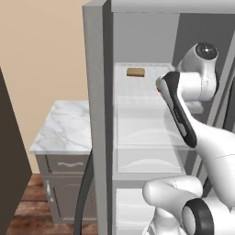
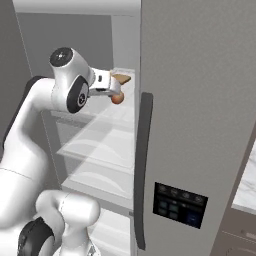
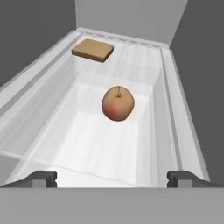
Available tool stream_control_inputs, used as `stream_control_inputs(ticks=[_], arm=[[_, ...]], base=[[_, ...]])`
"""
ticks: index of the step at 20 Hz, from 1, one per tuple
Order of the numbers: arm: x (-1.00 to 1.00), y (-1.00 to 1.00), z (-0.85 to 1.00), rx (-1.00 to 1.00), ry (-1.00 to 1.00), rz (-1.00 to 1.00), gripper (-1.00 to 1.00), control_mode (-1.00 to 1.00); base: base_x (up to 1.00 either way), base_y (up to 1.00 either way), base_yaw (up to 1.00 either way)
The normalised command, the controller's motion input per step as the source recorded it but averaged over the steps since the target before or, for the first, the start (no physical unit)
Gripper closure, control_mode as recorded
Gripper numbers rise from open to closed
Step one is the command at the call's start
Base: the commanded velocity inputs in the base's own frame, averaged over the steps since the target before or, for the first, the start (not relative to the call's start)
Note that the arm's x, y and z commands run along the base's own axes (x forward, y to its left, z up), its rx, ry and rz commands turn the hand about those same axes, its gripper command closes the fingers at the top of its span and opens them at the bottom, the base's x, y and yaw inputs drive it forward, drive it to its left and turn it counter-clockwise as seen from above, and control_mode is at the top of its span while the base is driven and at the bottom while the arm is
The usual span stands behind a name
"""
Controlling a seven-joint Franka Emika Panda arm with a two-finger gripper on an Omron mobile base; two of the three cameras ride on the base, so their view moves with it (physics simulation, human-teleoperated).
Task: Pick up the orange and peach from the fridge and place one fruit on each plate on the dining counter.
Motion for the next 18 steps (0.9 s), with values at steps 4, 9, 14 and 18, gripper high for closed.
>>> stream_control_inputs(ticks=[4, 9, 14, 18], arm=[[0.40, 0.00, -0.01, -0.19, 0.19, 0.00, -1.00, -1.00], [0.48, 0.00, -0.04, -0.06, 0.18, 0.00, -1.00, -1.00], [0.40, -0.03, -0.22, 0.00, 0.11, -0.01, -1.00, -1.00], [0.30, -0.34, -0.41, 0.09, 0.03, -0.11, -1.00, -1.00]], base=[[0.00, 0.00, 0.00], [0.00, 0.00, 0.00], [0.00, 0.00, 0.00], [0.00, 0.00, 0.00]])
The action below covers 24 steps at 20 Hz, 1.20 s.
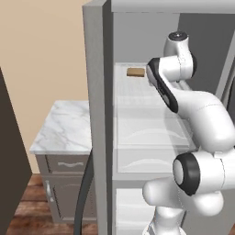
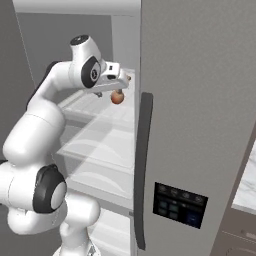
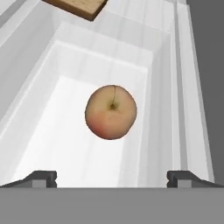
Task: Pick up the orange and peach from the fridge and place one fruit on each plate on the dining counter.
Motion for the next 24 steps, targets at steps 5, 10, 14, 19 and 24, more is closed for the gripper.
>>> stream_control_inputs(ticks=[5, 10, 14, 19, 24], arm=[[0.26, -0.25, -0.31, 0.11, 0.00, -0.13, -1.00, -1.00], [0.13, 0.04, -0.03, 0.07, 0.00, -0.08, -1.00, -1.00], [0.06, 0.23, 0.00, 0.02, 0.00, -0.02, -1.00, -1.00], [0.36, 0.12, -0.03, 0.00, 0.00, 0.00, -1.00, -1.00], [0.51, 0.00, -0.08, 0.03, 0.00, 0.00, -1.00, -1.00]], base=[[0.00, 0.00, 0.00], [0.00, 0.00, 0.00], [0.00, 0.00, 0.00], [0.00, 0.00, 0.00], [0.00, 0.00, 0.00]])
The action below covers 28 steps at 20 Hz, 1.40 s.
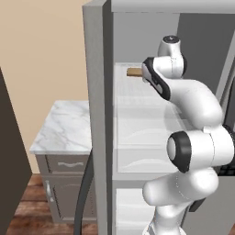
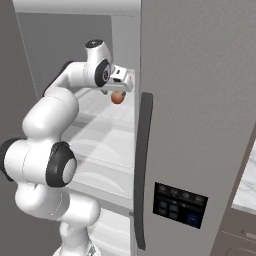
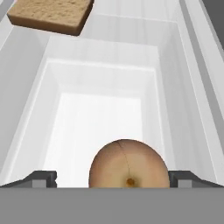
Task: Pick up the orange and peach from the fridge and place one fruit on each plate on the dining counter.
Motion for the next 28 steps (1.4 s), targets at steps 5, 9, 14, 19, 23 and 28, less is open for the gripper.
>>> stream_control_inputs(ticks=[5, 9, 14, 19, 23, 28], arm=[[0.20, 0.00, -0.03, 0.01, 0.00, 0.00, -1.00, -1.00], [-0.15, 0.00, -0.07, 0.00, 0.00, 0.00, -1.00, -1.00], [-0.04, -0.01, -0.20, 0.00, 0.00, 0.00, -1.00, -1.00], [0.13, -0.01, -0.33, 0.00, 0.00, 0.00, -1.00, -1.00], [0.00, -0.09, -0.14, 0.00, 0.00, 0.00, -1.00, -1.00], [-0.20, -0.17, -0.07, 0.00, 0.03, 0.00, -1.00, -1.00]], base=[[0.00, 0.00, 0.00], [0.00, 0.00, 0.00], [0.00, 0.00, 0.00], [0.00, 0.00, 0.00], [0.00, 0.00, 0.00], [0.00, 0.00, 0.00]])
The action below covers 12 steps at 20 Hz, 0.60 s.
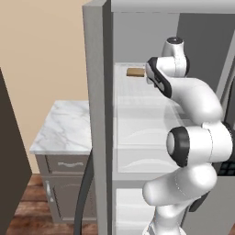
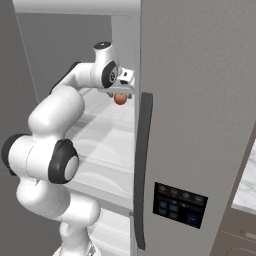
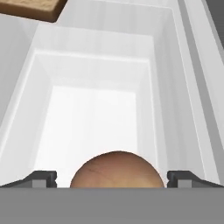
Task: Pick up the orange and peach from the fridge and place one fruit on each plate on the dining counter.
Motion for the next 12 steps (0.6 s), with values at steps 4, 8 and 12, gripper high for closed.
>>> stream_control_inputs(ticks=[4, 8, 12], arm=[[-0.17, -0.05, -0.16, 0.00, 0.05, 0.00, -1.00, -1.00], [0.01, 0.11, -0.40, 0.00, 0.06, 0.00, -1.00, -1.00], [0.05, 0.11, -0.50, 0.00, 0.05, 0.00, -1.00, -1.00]], base=[[0.00, 0.00, 0.00], [0.00, 0.00, 0.00], [0.00, 0.00, 0.00]])
